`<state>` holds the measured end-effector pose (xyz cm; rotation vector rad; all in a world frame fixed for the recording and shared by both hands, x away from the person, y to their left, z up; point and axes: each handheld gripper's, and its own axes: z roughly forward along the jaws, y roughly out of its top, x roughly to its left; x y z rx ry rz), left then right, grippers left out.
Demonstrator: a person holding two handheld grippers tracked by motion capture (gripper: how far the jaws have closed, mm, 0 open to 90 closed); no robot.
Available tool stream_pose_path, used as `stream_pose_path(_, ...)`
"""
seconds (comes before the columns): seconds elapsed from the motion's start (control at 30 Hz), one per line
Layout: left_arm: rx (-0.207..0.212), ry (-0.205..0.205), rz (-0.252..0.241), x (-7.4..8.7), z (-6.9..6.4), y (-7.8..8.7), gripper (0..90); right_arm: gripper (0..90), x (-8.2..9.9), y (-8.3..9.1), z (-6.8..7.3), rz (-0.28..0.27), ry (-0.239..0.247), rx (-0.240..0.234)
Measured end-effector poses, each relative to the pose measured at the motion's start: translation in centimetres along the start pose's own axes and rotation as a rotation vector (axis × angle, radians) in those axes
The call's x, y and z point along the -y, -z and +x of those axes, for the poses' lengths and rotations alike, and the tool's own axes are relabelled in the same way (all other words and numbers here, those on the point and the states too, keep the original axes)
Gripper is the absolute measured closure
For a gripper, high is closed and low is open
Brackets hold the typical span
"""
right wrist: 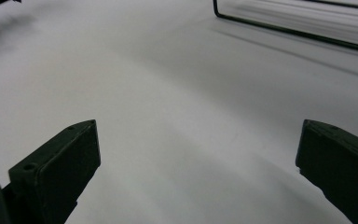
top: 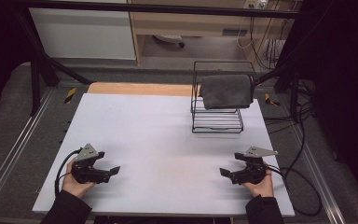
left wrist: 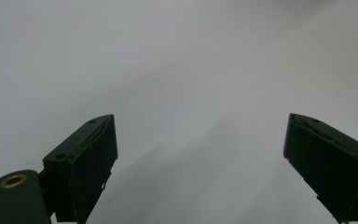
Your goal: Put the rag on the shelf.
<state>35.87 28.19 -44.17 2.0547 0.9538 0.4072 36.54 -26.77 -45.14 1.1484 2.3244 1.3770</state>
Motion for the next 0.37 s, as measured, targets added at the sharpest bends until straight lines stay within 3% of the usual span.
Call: stream_pose_path(0.37,0.017,0.007,0.015,0.36,-0.07,-0.18,10.0,0.7,0.10,0.40,0.02,0.003,-0.007,0.002)
